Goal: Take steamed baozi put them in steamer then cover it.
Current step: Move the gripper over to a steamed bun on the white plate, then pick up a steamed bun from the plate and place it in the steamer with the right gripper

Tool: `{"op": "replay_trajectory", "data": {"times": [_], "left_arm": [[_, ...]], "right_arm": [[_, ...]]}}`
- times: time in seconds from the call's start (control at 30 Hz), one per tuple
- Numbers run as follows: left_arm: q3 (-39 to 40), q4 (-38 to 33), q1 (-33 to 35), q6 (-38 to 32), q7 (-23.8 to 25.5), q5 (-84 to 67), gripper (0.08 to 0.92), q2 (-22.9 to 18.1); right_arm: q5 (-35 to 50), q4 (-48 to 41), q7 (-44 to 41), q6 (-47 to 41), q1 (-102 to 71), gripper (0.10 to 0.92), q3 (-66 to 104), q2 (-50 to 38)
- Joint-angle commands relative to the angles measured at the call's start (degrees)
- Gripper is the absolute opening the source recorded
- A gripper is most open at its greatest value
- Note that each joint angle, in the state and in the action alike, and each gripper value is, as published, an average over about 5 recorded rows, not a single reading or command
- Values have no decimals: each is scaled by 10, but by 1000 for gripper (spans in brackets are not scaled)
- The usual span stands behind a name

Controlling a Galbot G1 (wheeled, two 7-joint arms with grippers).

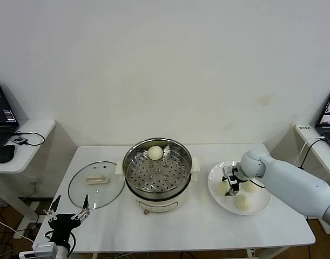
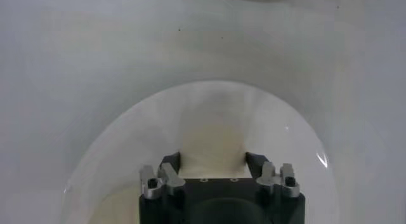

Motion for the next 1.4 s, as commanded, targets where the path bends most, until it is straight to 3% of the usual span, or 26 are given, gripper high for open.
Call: {"op": "replay_trajectory", "data": {"times": [0.03,0.23,0.5,0.73,0.97,1.17,1.4], "left_arm": [[0,-2,1,0,0,0,823,0],[1,-8,1,1,0,0,823,2],[10,-11,-7,2,1,0,823,5],[12,-11,-11,2,1,-5,823,12],[4,-4,-17,2,2,-15,823,15],[-3,-5,-18,3,3,-19,823,15],[-14,-3,-13,1,3,-23,823,12]], "right_arm": [[3,11,-2,0,7,630,3,-9],[48,58,-11,-9,95,637,-32,-58],[188,117,-13,-38,342,645,-183,-64],[317,122,12,-85,491,651,-267,46],[413,90,68,-145,454,653,-267,184],[419,2,109,-168,358,653,-242,302],[398,-59,112,-179,298,653,-236,367]]}}
